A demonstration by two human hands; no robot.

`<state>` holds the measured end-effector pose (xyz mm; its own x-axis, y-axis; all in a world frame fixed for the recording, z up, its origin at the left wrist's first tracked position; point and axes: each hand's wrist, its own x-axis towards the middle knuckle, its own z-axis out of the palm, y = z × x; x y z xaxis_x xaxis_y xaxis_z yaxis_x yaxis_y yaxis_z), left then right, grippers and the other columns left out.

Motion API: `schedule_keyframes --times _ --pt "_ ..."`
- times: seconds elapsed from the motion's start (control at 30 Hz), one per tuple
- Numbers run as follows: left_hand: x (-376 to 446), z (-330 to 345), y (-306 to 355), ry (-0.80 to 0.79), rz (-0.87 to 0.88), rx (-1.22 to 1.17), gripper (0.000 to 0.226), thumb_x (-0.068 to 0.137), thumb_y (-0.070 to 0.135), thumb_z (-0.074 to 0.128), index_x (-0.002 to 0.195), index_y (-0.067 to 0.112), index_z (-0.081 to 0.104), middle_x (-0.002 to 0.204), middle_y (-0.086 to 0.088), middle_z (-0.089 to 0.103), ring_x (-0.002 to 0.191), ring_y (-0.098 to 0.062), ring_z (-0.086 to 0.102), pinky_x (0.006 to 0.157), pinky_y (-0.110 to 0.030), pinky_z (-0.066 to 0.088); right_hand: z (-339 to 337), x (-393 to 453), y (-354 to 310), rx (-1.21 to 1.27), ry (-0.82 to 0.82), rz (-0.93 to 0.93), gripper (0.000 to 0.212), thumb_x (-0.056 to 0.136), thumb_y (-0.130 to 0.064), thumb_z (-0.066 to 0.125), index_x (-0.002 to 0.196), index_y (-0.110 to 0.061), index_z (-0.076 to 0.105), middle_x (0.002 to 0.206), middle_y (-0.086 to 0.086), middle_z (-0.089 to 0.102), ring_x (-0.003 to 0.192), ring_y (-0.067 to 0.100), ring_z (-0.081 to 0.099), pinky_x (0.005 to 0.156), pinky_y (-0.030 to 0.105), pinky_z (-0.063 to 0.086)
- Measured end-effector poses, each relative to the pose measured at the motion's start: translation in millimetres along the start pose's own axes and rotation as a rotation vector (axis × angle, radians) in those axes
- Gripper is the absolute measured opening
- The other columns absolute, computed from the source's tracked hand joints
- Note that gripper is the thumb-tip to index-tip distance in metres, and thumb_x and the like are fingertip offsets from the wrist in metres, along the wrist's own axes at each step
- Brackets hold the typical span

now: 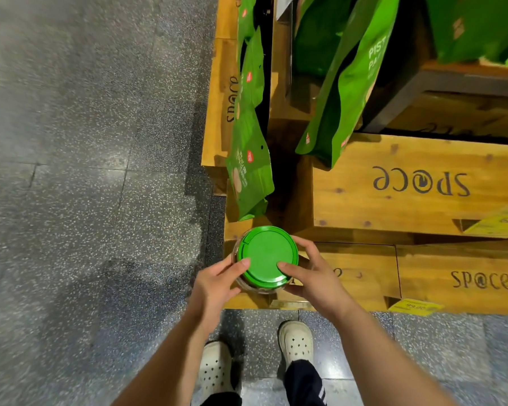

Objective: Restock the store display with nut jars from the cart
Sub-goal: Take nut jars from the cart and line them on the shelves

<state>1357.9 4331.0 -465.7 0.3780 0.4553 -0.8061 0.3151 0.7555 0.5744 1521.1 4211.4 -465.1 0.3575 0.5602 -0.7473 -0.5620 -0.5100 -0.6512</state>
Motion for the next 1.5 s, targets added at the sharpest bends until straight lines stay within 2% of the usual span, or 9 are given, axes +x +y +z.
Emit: schedule_keyframes --times 0.23,0.53,0.77,0.87,1.0,1.1,1.23,1.33,1.5 --pt "16 -6 -20 0.013 -0.009 -0.041 0.031 0.076 0.027 0.079 0.106 0.031 0.071 0.087 0.021 0.076 0.084 0.008 0.071 0.097 -0.039 0.053 -1 16 19 -0.004 -0.023 0.012 0.053 0.086 -0.01 0.078 0.123 -0.043 0.06 0.123 0.007 0.069 0.113 0.03 0.068 0.09 0.045 0.059" --pt "26 -11 -35 0.026 -0.001 -0.048 0.056 0.067 0.032 0.081 0.12 0.022 0.068 0.097 0.02 0.075 0.1 -0.003 0.067 0.103 -0.045 0.052 -5 30 32 -0.008 -0.045 0.001 0.054 0.085 -0.006 0.078 0.121 -0.043 0.062 0.125 0.009 0.068 0.114 0.03 0.067 0.089 0.044 0.059" --pt "24 -12 -51 0.044 -0.024 -0.033 0.041 0.088 0.009 0.073 0.128 0.013 0.063 0.083 0.019 0.075 0.079 0.002 0.073 0.092 -0.036 0.055 -3 25 37 -0.022 -0.041 0.005 0.057 0.086 0.001 0.074 0.129 -0.033 0.056 0.128 0.007 0.065 0.115 0.03 0.065 0.083 0.038 0.061" --pt "25 -14 -56 0.043 -0.036 -0.01 0.036 0.09 0.008 0.071 0.125 0.014 0.062 0.082 0.018 0.076 0.079 0.0 0.074 0.083 -0.029 0.058 -2 23 37 -0.042 -0.045 0.018 0.057 0.087 0.001 0.074 0.128 -0.033 0.054 0.13 0.008 0.063 0.117 0.03 0.064 0.094 0.048 0.059" --pt "24 -15 -56 0.031 -0.043 0.03 0.029 0.092 0.013 0.071 0.116 0.028 0.065 0.084 0.02 0.076 0.079 0.002 0.073 0.09 -0.032 0.053 0 21 38 -0.044 -0.055 0.014 0.056 0.089 0.002 0.073 0.13 -0.031 0.052 0.132 0.008 0.061 0.118 0.029 0.063 0.086 0.039 0.062" --pt "21 -16 -53 0.016 -0.033 0.092 0.031 0.093 0.019 0.071 0.12 0.032 0.065 0.102 0.016 0.076 0.086 0.001 0.073 0.088 -0.031 0.054 0 21 40 -0.148 -0.038 -0.022 0.059 0.088 -0.006 0.077 0.131 -0.036 0.052 0.134 0.007 0.062 0.121 0.026 0.062 0.088 0.033 0.058" --pt "0 -12 -35 0.042 0.053 0.237 0.083 0.086 0.034 0.078 0.156 0.018 0.036 0.148 0.006 0.053 0.125 -0.007 0.057 0.111 -0.042 0.047 1 8 36 -0.324 0.035 -0.058 0.079 0.086 -0.02 0.081 0.151 -0.036 0.038 0.154 0.001 0.045 0.144 0.019 0.04 0.117 0.04 0.038" --pt "-19 -4 -12 0.064 0.114 0.332 0.087 0.087 0.033 0.079 0.159 0.02 0.031 0.152 0.006 0.046 0.133 -0.004 0.043 0.112 -0.026 0.037 3 -12 21 -0.318 0.099 -0.01 0.083 0.088 -0.02 0.079 0.156 -0.033 0.033 0.161 0.013 0.034 0.15 0.024 0.03 0.118 0.042 0.034" --pt "-76 10 43 0.095 0.212 0.494 0.086 0.083 0.046 0.08 0.156 0.029 0.038 0.157 -0.003 0.044 0.142 -0.014 0.043 0.111 -0.026 0.034 0 -73 -16 -0.356 0.167 0.005 0.068 0.089 -0.029 0.079 0.149 -0.026 0.047 0.15 0.018 0.048 0.136 0.027 0.05 0.106 0.039 0.044"
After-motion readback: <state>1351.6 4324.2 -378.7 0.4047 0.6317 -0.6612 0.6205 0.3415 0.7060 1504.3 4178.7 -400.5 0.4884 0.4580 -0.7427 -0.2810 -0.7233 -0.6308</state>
